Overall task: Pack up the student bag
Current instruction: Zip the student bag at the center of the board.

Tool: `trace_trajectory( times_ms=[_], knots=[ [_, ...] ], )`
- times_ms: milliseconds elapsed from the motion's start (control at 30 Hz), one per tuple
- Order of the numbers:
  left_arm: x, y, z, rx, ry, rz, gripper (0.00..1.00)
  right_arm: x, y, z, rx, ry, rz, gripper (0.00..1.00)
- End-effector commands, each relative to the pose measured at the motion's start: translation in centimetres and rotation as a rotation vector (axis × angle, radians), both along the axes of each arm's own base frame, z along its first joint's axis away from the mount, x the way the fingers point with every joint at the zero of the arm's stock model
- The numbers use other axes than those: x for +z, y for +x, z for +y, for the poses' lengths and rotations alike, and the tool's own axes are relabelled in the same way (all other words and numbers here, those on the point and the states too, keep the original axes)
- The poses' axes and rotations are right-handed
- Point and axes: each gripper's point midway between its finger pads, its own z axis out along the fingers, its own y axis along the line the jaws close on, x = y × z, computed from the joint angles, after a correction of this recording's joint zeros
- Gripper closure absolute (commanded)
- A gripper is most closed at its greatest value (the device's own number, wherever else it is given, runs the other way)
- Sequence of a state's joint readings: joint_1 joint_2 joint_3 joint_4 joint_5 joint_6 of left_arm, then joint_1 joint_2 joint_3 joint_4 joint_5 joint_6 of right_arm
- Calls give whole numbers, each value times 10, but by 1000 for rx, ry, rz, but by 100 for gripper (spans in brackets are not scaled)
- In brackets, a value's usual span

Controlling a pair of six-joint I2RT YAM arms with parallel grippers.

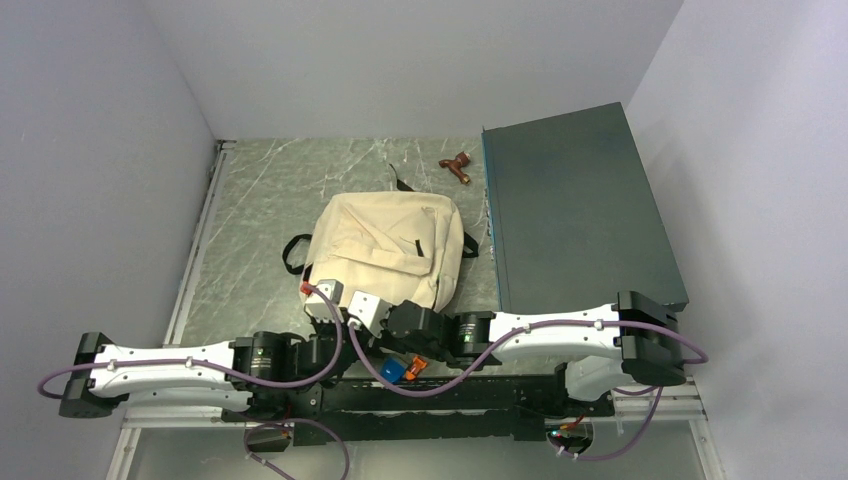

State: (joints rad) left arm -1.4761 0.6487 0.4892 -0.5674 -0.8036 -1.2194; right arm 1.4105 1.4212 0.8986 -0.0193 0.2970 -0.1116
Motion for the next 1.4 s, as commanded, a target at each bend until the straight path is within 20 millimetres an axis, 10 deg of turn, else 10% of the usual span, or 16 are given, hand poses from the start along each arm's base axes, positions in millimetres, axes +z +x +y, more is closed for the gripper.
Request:
trace_trajectory(
  times_ms=[0, 267, 767, 1000, 1167, 1367],
  knots=[
    [18, 12, 27, 131, 16, -10, 100, 43, -6, 24, 12, 135, -26, 100],
    [25, -6, 115, 204, 372, 272, 100, 8, -1, -5, 55, -62, -120, 100],
    [13, 27, 152, 326, 313, 386, 100, -29, 1, -51, 117, -299, -184, 100],
    [3, 59, 129, 204, 112, 441, 100, -28, -7, -50, 166, -293, -173, 100],
    [29, 50, 119, 155, 45, 371, 100, 39, -34, 11, 176, 0, -66, 28],
    [25, 40, 108, 93, -1, 387, 100, 70, -12, 68, 53, 114, -99, 10]
  ],
)
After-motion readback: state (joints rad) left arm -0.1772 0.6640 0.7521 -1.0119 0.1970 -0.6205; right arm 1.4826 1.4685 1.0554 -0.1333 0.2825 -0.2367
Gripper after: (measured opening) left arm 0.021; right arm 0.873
